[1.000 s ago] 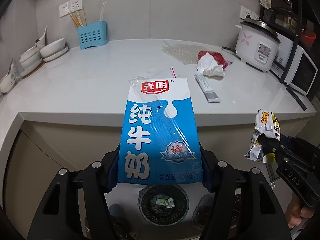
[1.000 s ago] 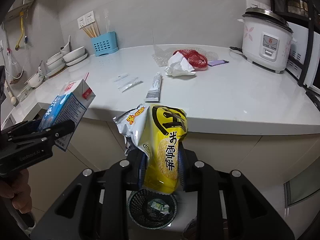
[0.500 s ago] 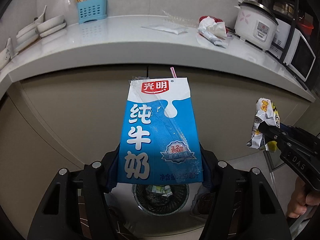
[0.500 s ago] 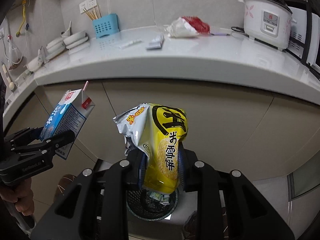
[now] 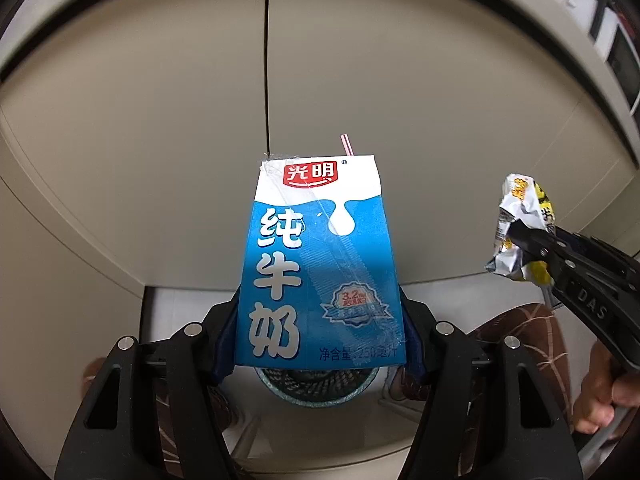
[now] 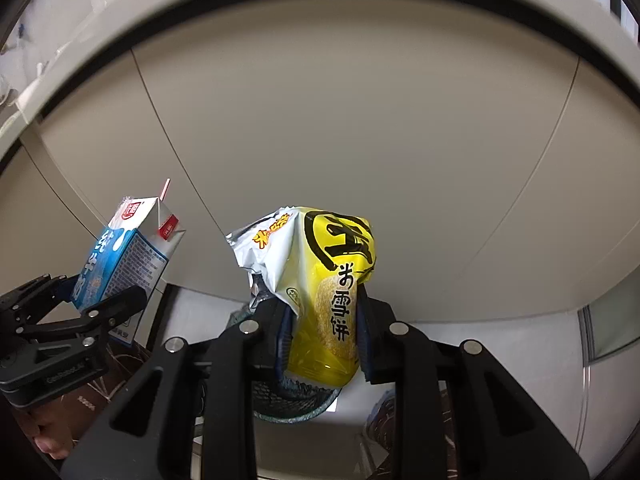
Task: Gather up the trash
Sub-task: 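Carry the milk carton and yellow packet down over the wastebasket with both grippers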
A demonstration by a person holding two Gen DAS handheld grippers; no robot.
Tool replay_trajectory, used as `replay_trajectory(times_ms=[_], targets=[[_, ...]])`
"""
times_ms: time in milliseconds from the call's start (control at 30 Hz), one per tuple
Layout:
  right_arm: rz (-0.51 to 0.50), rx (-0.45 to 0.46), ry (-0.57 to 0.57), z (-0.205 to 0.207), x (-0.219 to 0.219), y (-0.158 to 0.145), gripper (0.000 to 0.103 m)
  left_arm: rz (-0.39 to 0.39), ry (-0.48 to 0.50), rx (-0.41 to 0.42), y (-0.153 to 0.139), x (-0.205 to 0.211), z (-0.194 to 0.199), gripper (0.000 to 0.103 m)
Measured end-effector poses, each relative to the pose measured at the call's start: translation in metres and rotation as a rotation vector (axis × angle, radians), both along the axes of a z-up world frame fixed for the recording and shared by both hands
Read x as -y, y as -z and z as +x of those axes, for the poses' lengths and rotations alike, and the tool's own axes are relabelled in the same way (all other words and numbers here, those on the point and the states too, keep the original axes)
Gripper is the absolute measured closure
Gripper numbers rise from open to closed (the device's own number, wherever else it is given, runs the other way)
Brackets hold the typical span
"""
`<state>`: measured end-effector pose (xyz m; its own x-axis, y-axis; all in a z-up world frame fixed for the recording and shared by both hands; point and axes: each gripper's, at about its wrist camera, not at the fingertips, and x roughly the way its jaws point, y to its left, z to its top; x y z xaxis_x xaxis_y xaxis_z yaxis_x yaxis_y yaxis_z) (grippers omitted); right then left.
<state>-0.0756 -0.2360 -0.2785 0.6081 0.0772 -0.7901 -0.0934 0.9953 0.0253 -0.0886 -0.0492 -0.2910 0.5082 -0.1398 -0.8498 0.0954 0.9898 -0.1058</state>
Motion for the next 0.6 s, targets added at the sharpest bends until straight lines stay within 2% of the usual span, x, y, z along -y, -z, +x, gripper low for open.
replay_trajectory(times_ms=[267,367,467,600], targets=[[0.019,-0.111,0.038,0.007,-0.008,0.071,0.078,0.033,-0.024,-0.061,0.063,0.007,0.006,0.041],[0.073,-0.145,0.046,0.007,-0.009,0.1,0.078,0.032,-0.036,-0.089,0.086,0.006,0.01,0.041],[0.058,-0.158,0.029,0.002,-0.014,0.129,0.078,0.047,-0.033,-0.113,0.111,0.008,0.011,0.041],[0.046,-0.223,0.03,0.006,-0.013,0.156,0.078,0.06,-0.026,-0.148,0.144,0.005,0.012,0.041]])
